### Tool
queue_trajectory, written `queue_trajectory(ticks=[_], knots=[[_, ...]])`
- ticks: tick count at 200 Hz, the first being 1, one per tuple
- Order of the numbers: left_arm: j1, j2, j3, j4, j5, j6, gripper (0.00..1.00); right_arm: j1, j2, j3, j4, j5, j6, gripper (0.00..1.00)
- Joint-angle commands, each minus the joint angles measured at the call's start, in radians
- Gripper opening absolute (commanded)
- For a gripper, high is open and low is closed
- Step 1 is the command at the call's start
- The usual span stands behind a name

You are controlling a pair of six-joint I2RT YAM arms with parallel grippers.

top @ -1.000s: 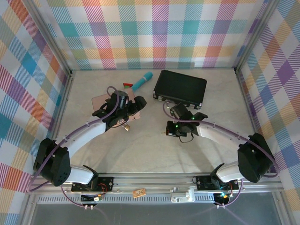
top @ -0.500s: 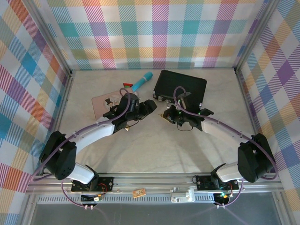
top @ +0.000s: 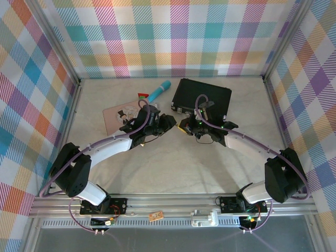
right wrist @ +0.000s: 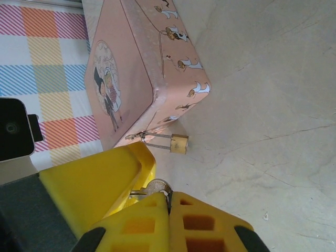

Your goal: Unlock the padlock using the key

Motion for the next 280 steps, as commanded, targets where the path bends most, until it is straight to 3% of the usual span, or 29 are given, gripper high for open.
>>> queue_trajectory(ticks=[1, 13, 21, 39, 61, 98, 131, 208, 241, 280], knots=[[-0.015, 0.017, 0.028, 0.010, 0.004, -0.007, 0.10, -0.009, 0.013, -0.004, 0.055, -0.024, 0.015, 0.00], [-0.015, 0.019, 0.034, 0.008, 0.001, -0.001, 0.00, -0.012, 0.014, -0.004, 0.064, -0.035, 0.013, 0.00], [-0.015, 0.021, 0.038, 0.001, -0.007, 0.009, 0.00, -0.014, 0.013, -0.006, 0.076, -0.050, 0.001, 0.00], [-0.010, 0.016, 0.057, -0.027, -0.026, 0.068, 0.00, -0.037, -0.011, 0.005, 0.079, -0.080, -0.066, 0.24], [0.014, 0.013, 0.089, -0.043, 0.012, 0.193, 0.00, -0.097, -0.050, 0.015, 0.049, -0.131, -0.176, 0.35], [0.072, 0.028, 0.129, 0.007, 0.250, 0.325, 0.00, -0.179, -0.043, 0.044, 0.080, -0.393, -0.388, 0.34], [0.086, 0.046, 0.173, -0.017, 0.404, 0.385, 0.00, -0.182, -0.048, 0.059, 0.088, -0.511, -0.505, 0.33], [0.087, 0.021, 0.147, -0.006, 0.416, 0.375, 0.00, -0.182, -0.021, 0.024, 0.143, -0.551, -0.519, 0.26], [0.086, 0.012, 0.139, 0.004, 0.415, 0.358, 0.00, -0.185, -0.034, 0.018, 0.096, -0.478, -0.560, 0.34], [0.086, -0.001, 0.126, 0.002, 0.412, 0.357, 0.00, -0.190, -0.058, -0.014, 0.108, -0.450, -0.563, 0.35]])
